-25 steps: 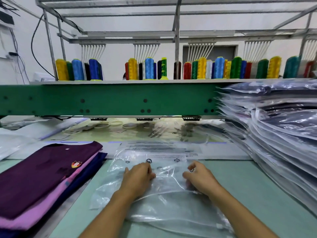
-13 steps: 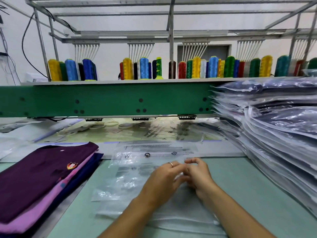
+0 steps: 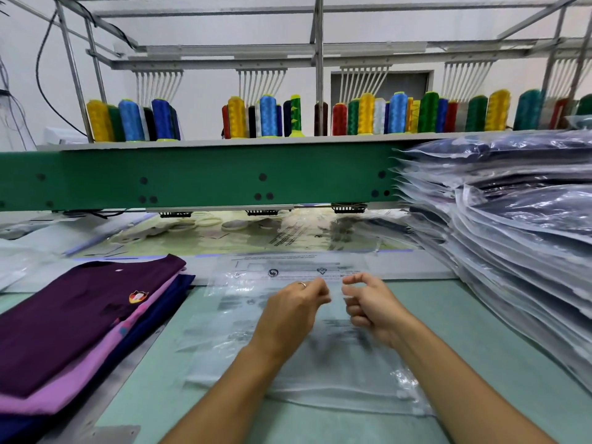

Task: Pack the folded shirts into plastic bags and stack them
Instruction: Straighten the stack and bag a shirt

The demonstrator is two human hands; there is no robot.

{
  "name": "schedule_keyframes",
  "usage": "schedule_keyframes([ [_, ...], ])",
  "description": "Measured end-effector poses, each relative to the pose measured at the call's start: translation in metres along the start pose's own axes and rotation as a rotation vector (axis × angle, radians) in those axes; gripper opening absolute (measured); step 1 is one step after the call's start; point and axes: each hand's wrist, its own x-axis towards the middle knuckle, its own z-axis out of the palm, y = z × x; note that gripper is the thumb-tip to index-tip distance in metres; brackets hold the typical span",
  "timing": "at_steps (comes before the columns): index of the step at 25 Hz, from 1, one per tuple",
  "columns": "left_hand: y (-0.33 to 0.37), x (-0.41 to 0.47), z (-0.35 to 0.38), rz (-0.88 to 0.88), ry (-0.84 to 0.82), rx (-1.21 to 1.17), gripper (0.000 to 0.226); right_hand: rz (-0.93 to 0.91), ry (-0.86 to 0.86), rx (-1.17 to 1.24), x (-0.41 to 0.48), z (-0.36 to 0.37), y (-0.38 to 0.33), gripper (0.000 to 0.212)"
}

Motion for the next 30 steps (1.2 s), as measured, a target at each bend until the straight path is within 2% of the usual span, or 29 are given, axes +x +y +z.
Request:
schedule_keyframes([
  [4, -0.031, -0.006, -0.013, -0.226, -0.034, 0.006, 0.011, -0.016, 0.086, 0.029, 0.009, -0.025, -0.001, 0.019],
  [8, -0.062, -0.015, -0.022, -0.426, -0.066, 0.146, 0.020, -0.017, 0.139, 0.028, 0.017, -0.038, 0.003, 0.017],
  [13, -0.082, -0.023, -0.038, -0.567, -0.067, 0.161, 0.026, -0.024, 0.178, 0.063, 0.017, -0.046, 0.003, 0.016],
  [16, -0.092, -0.028, -0.042, -0.627, 0.007, 0.150, 0.030, -0.040, 0.220, 0.098, 0.015, -0.050, 0.000, 0.015],
  [18, -0.095, -0.029, -0.044, -0.670, 0.037, 0.159, 0.025, -0.044, 0.236, 0.092, 0.013, -0.053, 0.000, 0.012],
  [19, -0.096, -0.028, -0.044, -0.658, 0.014, 0.192, 0.019, -0.044, 0.235, 0.085, 0.012, -0.053, 0.000, 0.011],
  [21, -0.096, -0.028, -0.042, -0.561, -0.131, 0.258, 0.012, -0.041, 0.223, 0.079, 0.011, -0.053, 0.002, 0.009],
  [23, -0.091, -0.028, -0.038, -0.476, -0.249, 0.127, 0.021, -0.032, 0.183, 0.083, 0.010, -0.051, 0.003, 0.009],
  [26, -0.083, -0.028, -0.035, -0.399, -0.222, -0.001, 0.009, -0.029, 0.136, 0.049, 0.012, -0.049, 0.006, 0.007],
  [30, -0.081, -0.027, -0.034, -0.452, -0.153, 0.043, 0.023, -0.116, 0.221, -0.177, 0.016, -0.047, 0.014, 0.004],
])
